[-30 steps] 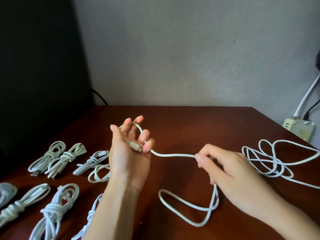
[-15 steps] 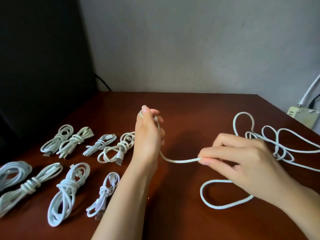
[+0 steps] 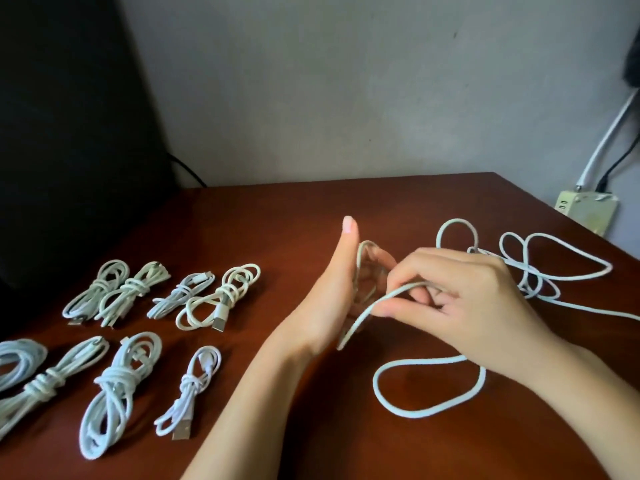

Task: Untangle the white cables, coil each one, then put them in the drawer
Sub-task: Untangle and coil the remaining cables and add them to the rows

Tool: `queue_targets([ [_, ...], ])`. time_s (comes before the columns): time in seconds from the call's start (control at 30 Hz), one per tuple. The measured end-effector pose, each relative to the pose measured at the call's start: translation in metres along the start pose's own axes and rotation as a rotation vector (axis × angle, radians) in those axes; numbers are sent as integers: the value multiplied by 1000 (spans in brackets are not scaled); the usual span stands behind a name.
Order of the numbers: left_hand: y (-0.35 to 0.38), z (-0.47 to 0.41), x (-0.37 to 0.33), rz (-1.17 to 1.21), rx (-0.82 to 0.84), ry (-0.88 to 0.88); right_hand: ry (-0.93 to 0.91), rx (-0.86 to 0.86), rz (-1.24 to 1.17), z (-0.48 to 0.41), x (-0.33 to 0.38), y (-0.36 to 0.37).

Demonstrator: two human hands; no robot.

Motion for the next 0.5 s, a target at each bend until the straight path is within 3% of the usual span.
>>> queue_targets([
  [0.17,10,5,5,20,188,-50,181,-95,-33,11,-10,-2],
  [0.33,17,6,3,-3,289,-2,156,-190,39,6,-20,-5],
  [0.5,12,5,0,33,245,51,357,-140,-286,6,-32,-5],
])
Point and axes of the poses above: each hand's wrist, its own z-axis away from the middle knuckle, its own y-axis out of the palm, x = y × z, the point moved 5 cm from there along -z, towards the middle knuckle, and after that the axes turned 11 degrees about y, right-handed, at the moved point
